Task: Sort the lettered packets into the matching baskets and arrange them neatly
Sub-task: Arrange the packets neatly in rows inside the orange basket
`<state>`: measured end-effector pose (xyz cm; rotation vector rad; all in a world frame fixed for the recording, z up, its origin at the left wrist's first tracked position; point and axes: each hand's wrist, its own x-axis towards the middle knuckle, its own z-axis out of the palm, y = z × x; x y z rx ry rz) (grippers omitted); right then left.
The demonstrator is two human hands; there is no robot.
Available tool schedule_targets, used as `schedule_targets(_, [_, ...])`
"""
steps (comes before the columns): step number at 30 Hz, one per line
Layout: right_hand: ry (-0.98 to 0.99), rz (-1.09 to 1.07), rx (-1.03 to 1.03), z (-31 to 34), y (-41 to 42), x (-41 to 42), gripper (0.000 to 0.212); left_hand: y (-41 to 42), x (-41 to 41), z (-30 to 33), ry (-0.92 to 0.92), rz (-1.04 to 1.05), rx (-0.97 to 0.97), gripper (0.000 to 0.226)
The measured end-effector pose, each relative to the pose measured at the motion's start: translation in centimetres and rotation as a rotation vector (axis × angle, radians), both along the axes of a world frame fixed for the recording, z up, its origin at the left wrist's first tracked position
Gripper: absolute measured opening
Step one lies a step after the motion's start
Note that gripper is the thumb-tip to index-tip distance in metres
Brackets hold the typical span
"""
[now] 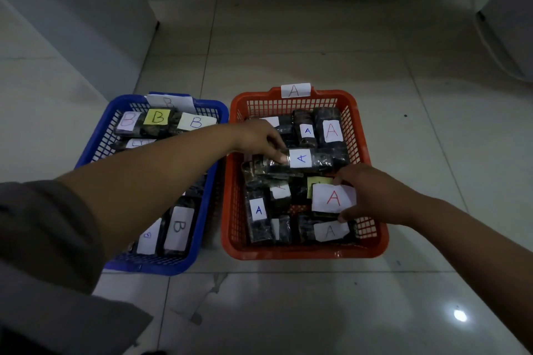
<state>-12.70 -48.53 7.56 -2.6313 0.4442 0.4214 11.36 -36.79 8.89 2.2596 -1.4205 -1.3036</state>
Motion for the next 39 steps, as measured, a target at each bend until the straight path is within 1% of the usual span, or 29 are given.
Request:
schedule_targets(2, [-0.001,0.012,-0.008,0.1,0.4,0.1,0.056,0.1,0.3,0.1,-0.034,-0.013,-0.030,0.045])
schedule_targets(5, [-0.018,0.023,-0.022,0.0,1.3,0.1,0.056,0.5,0.2,-0.1,-0.099,-0.084,0.006,0.051])
schedule_targets(9, [-0.038,0.089,-0.083,-0.3,2.0,-0.1,0.057,0.5,-0.5,-0.6,-0.197,-0.157,0.000,0.050])
schedule_targets(12, [0.011,0.141,-0.123,-0.6,2.3,-0.2,0.059,0.6,-0.8,-0.8,-0.197,-0.189,0.000,0.058])
schedule_targets(15, [0.043,0.178,-0.156,-1.5,2.6,-0.5,0.063,0.7,-1.0,-1.2,-0.235,-0.186,-0.029,0.056])
schedule_targets(20, [0.052,0.143,-0.170,-1.8,2.2,-0.5,0.063,0.9,-1.0,-1.5,-0.256,-0.158,-0.078,0.061])
schedule_targets(23, [0.055,0.131,-0.202,-1.8,2.0,-0.4,0.060,1.1,-1.2,-1.6,-0.281,-0.164,-0.121,0.056])
schedule_targets(25, [0.031,0.115,-0.237,-1.8,1.8,-0.5,0.057,1.2,-1.2,-1.6,-0.336,-0.198,-0.136,0.056])
schedule_targets(29, [-0.042,0.090,-0.362,-1.8,1.9,-0.6,0.055,1.3,-1.3,-1.6,-0.452,-0.284,-0.154,0.075])
schedule_targets(31, [-0.049,0.086,-0.349,-1.8,1.8,-0.6,0.054,1.4,-1.7,-1.4,-0.467,-0.274,-0.132,0.088])
schedule_targets(32, [-0.049,0.071,-0.297,-1.6,1.6,-0.5,0.053,1.5,-2.0,-1.2,-0.494,-0.267,-0.155,0.090])
schedule_targets(33, [-0.044,0.040,-0.229,-1.2,1.4,-0.5,0.052,1.7,-2.5,-1.0,-0.539,-0.261,-0.222,0.086])
schedule_targets(34, [-0.051,-0.002,-0.172,-0.6,1.0,-0.4,0.052,2.0,-3.3,-0.8,-0.593,-0.260,-0.334,0.075])
schedule_targets(35, [-0.069,-0.049,-0.142,0.0,0.5,-0.3,0.053,2.3,-4.3,-0.8,-0.627,-0.260,-0.470,0.058])
schedule_targets(36, [-0.094,-0.100,-0.128,0.6,-0.1,-0.2,0.055,2.5,-5.4,-0.8,-0.619,-0.258,-0.584,0.040])
schedule_targets(37, [-0.121,-0.152,-0.117,1.3,-0.7,-0.1,0.057,2.8,-6.6,-1.0,-0.574,-0.279,-0.640,0.025])
schedule_targets(38, [-0.142,-0.201,-0.101,1.9,-1.3,0.1,0.057,3.2,-7.7,-1.4,-0.523,-0.336,-0.638,0.017])
schedule_targets(39, [-0.153,-0.236,-0.083,2.3,-1.7,0.2,0.057,3.5,-8.6,-2.0,-0.494,-0.414,-0.593,0.018])
